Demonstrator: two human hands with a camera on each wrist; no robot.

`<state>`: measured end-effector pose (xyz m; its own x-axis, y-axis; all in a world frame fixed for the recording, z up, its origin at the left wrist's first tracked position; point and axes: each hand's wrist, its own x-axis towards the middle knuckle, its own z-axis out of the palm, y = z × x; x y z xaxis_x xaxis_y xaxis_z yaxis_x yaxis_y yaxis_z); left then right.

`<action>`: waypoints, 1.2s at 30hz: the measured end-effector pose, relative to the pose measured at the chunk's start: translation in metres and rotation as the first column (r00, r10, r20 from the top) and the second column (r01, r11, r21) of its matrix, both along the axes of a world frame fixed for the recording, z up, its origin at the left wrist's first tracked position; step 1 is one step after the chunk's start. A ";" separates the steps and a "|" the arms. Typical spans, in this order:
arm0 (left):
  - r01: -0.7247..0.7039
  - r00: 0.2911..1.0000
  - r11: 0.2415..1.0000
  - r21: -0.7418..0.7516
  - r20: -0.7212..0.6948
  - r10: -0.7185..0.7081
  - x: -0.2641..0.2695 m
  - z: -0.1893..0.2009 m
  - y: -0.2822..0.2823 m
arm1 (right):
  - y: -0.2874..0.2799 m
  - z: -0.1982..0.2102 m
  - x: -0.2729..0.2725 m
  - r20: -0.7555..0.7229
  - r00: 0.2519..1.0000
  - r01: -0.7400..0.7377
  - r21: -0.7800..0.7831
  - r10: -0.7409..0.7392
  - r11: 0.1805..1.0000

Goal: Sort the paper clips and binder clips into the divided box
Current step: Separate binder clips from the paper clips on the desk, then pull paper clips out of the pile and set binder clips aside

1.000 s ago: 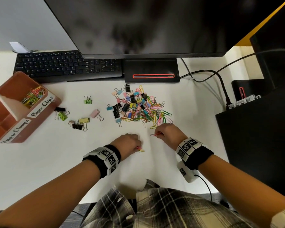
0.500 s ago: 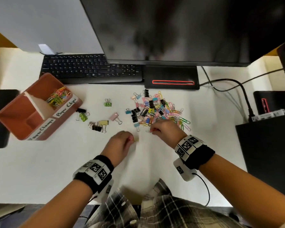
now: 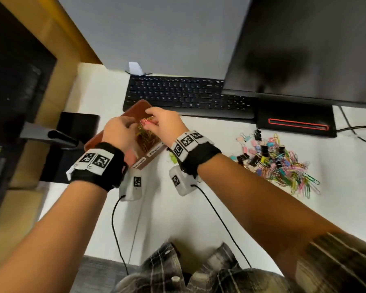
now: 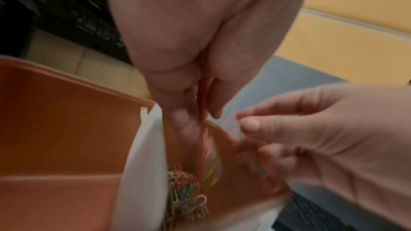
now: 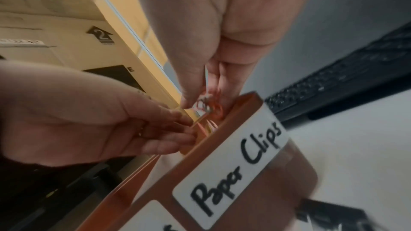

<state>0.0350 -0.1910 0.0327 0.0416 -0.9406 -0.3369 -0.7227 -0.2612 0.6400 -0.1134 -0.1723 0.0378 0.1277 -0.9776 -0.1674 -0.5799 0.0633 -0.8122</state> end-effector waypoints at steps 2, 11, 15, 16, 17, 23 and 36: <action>-0.016 0.999 1.000 -0.026 -0.028 0.015 0.013 0.000 -0.002 | -0.001 -0.003 0.005 0.016 1.000 0.014 0.027 -0.014 1.000; 0.261 0.953 0.953 -0.151 -0.118 -0.280 -0.030 0.022 0.041 | 0.076 -0.013 -0.129 -0.148 0.963 0.206 -0.132 -0.225 0.970; 0.375 0.893 0.906 -0.198 -0.184 -0.410 -0.090 0.010 0.065 | 0.121 -0.032 -0.221 -0.352 0.841 0.399 -0.111 -0.411 0.910; 0.430 0.870 0.881 -0.196 -0.172 -0.463 -0.111 0.004 0.074 | 0.132 -0.035 -0.241 -0.390 0.806 0.441 -0.105 -0.445 0.891; 0.483 0.846 0.856 -0.183 -0.156 -0.510 -0.128 -0.002 0.082 | 0.138 -0.039 -0.253 -0.416 0.784 0.467 -0.093 -0.460 0.879; 0.703 0.707 0.706 -0.090 -0.021 -0.707 -0.227 -0.043 0.113 | 0.144 -0.068 -0.282 -0.412 0.825 0.423 -0.005 -0.387 0.906; 0.851 0.511 0.525 -0.017 0.259 -0.820 -0.201 -0.101 0.129 | 0.201 -0.094 -0.277 -0.365 0.931 0.031 0.108 0.010 0.994</action>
